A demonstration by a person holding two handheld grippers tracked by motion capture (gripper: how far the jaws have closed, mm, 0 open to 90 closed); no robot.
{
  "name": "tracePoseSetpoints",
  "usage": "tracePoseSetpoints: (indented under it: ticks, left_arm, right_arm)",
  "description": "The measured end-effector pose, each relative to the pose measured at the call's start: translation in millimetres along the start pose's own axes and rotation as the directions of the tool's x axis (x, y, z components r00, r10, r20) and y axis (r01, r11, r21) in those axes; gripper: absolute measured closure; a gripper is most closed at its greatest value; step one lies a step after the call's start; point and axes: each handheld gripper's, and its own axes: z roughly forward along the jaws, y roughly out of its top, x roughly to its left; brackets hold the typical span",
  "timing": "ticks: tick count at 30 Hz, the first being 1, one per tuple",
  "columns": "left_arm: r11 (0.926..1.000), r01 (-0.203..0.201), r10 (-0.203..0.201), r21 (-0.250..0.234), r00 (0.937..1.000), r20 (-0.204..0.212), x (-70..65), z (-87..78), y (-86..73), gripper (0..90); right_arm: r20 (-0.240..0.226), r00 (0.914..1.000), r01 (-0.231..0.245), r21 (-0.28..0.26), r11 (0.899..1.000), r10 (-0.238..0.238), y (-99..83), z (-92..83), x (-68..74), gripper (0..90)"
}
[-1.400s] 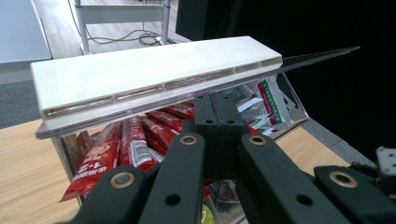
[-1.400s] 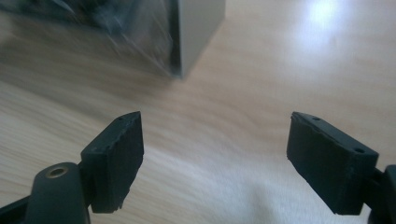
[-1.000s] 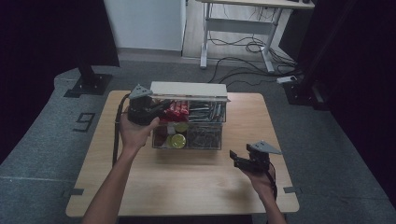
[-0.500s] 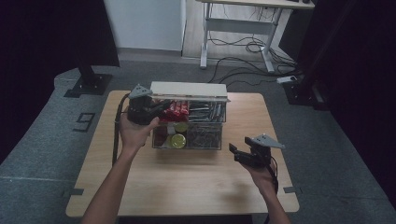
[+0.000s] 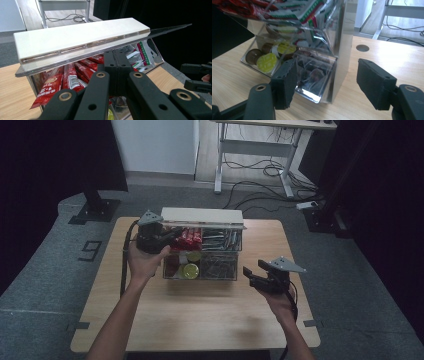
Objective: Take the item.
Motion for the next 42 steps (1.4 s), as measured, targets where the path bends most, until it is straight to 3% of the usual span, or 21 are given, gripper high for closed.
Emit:
tracePoseSetpoints:
  ticks: [15, 22, 29, 42]
  left_arm:
    - [1.0, -0.001, 0.001, -0.001, 1.0, 0.0, 0.1, 0.0, 0.2, 90.0]
    - [1.0, -0.001, 0.001, -0.001, 1.0, 0.001, 0.2, 0.0, -0.1, 90.0]
    - [1.0, -0.001, 0.001, -0.001, 1.0, 0.003, 0.5, 0.0, 0.1, 90.0]
    - [1.0, 0.0, 0.0, -0.001, 1.0, 0.004, 0.5, 0.0, 0.0, 90.0]
  right_arm:
    - [-0.034, 0.9994, 0.005, -0.039, 0.999, -0.007, 23.5, -1.6, 9.4, 37.5]
    - [-0.052, 0.9986, 0.009, -0.053, 0.999, -0.012, 33.6, 2.6, 13.5, 43.7]
    - [-0.066, 0.9977, 0.013, -0.056, 0.998, -0.016, 40.1, 8.5, 16.0, 49.4]
    - [-0.075, 0.997, 0.018, -0.053, 0.998, -0.022, 46.8, 17.9, 20.3, 51.7]
